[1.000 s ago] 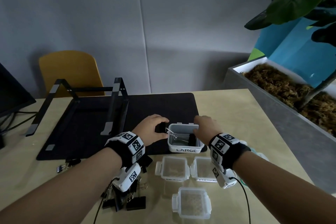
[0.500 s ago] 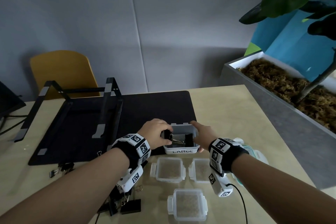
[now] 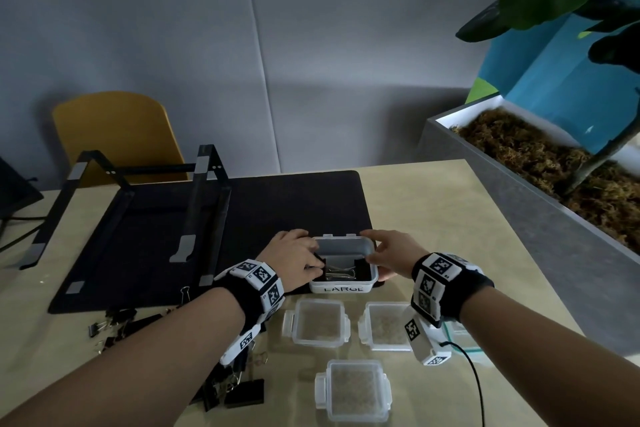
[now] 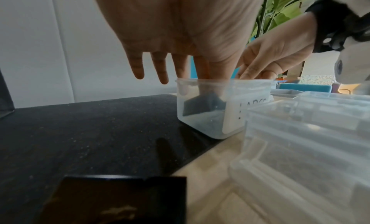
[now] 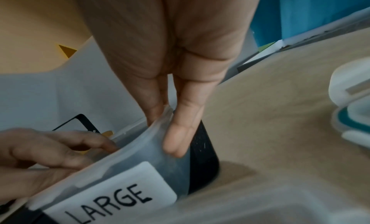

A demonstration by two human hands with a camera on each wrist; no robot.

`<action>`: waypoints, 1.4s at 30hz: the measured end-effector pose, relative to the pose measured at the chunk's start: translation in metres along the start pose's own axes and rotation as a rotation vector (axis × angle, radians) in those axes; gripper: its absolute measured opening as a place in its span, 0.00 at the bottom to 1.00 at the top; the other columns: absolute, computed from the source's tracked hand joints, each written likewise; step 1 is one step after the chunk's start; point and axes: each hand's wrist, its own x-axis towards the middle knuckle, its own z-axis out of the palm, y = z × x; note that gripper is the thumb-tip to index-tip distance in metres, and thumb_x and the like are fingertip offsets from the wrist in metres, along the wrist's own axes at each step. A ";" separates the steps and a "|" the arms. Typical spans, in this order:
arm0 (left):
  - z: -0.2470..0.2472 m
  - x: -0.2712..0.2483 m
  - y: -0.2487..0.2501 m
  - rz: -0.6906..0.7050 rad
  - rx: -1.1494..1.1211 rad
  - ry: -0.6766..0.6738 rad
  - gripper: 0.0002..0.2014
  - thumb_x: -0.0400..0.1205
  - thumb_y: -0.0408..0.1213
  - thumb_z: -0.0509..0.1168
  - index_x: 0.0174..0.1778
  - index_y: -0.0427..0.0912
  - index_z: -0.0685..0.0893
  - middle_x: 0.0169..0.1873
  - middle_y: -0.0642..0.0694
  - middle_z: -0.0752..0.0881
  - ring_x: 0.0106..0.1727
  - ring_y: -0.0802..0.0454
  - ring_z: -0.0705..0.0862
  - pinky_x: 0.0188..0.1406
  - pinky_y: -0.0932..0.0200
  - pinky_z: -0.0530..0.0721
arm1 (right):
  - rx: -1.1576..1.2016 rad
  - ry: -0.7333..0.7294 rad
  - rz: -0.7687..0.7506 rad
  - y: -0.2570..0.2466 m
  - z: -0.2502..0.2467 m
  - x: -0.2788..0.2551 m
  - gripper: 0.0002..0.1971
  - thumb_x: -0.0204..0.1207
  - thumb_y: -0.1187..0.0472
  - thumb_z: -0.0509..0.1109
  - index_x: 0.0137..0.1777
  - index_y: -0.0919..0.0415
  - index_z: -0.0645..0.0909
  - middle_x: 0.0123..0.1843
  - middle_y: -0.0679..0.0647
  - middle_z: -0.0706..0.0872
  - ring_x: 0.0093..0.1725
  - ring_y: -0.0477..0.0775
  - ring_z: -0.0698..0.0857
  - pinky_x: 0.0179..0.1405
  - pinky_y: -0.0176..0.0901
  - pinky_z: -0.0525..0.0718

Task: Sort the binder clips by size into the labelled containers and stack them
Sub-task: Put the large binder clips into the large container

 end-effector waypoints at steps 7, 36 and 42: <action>-0.007 0.010 0.016 -0.087 0.011 -0.049 0.13 0.79 0.46 0.65 0.58 0.54 0.87 0.64 0.52 0.76 0.68 0.46 0.68 0.69 0.48 0.65 | 0.041 0.016 0.037 -0.001 0.003 -0.001 0.26 0.76 0.71 0.67 0.73 0.53 0.73 0.52 0.57 0.83 0.45 0.61 0.91 0.46 0.51 0.91; 0.008 -0.101 -0.057 -0.271 -0.488 0.069 0.15 0.80 0.41 0.66 0.63 0.50 0.82 0.64 0.55 0.77 0.67 0.56 0.75 0.69 0.60 0.72 | -0.440 0.065 -0.225 -0.049 0.067 -0.053 0.14 0.75 0.54 0.69 0.59 0.54 0.81 0.61 0.49 0.83 0.62 0.51 0.81 0.61 0.40 0.77; 0.023 -0.127 -0.077 -0.320 -0.477 0.022 0.17 0.78 0.37 0.67 0.63 0.51 0.82 0.62 0.54 0.77 0.65 0.57 0.76 0.67 0.64 0.73 | -0.468 -0.045 -0.290 -0.078 0.113 -0.057 0.14 0.76 0.56 0.67 0.61 0.56 0.81 0.62 0.53 0.82 0.62 0.52 0.80 0.64 0.44 0.78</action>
